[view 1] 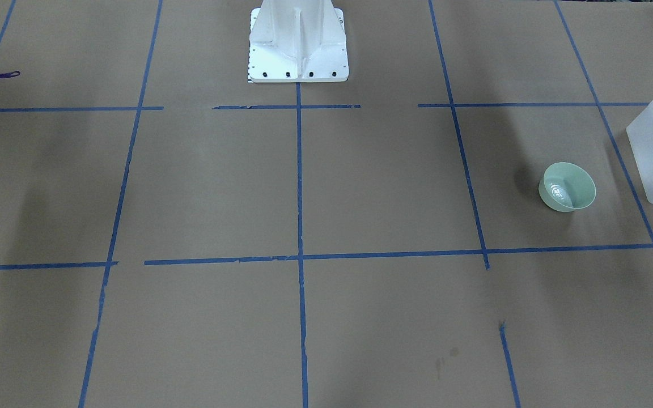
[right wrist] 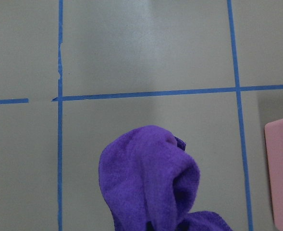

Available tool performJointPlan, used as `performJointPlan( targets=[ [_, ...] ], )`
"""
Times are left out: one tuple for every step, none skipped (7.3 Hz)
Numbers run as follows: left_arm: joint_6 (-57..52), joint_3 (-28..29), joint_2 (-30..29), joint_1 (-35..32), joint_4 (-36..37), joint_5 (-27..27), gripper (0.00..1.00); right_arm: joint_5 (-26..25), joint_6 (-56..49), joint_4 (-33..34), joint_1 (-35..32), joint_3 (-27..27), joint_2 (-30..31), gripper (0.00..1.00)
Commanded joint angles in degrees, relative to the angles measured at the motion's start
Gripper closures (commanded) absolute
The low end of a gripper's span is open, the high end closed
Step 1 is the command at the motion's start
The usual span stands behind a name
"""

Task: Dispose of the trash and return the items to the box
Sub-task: 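Lift the purple cloth with the right gripper and carry it toward the pink bin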

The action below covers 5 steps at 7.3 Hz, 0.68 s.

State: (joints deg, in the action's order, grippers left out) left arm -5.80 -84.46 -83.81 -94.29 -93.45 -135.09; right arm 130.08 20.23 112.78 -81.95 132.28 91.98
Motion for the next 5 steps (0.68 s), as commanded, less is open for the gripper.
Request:
performJointPlan(
  targets=[
    [6.9, 4.6, 0.1, 0.2, -9.8, -0.3, 1.00, 0.1, -11.0, 6.2, -7.0, -1.8, -2.5, 1.00],
    [7.3, 6.0, 0.3, 0.3, -12.1, -0.3, 1.00, 0.2, -12.4, 6.2, -7.9, -1.9, -1.9, 1.00],
    [7.6, 6.1, 0.2, 0.5, -12.2, -2.7, 1.00, 0.2, -13.9, 6.2, -8.1, -1.9, -1.1, 1.00],
    [7.6, 6.1, 0.1, 1.4, -12.2, -3.7, 1.00, 0.3, -17.2, 6.2, -9.9, -3.2, -0.9, 1.00],
    [8.1, 6.1, 0.1, 3.1, -12.2, -4.8, 1.00, 0.4, -21.9, 6.2, -12.0, -4.7, -0.3, 1.00]
  ],
)
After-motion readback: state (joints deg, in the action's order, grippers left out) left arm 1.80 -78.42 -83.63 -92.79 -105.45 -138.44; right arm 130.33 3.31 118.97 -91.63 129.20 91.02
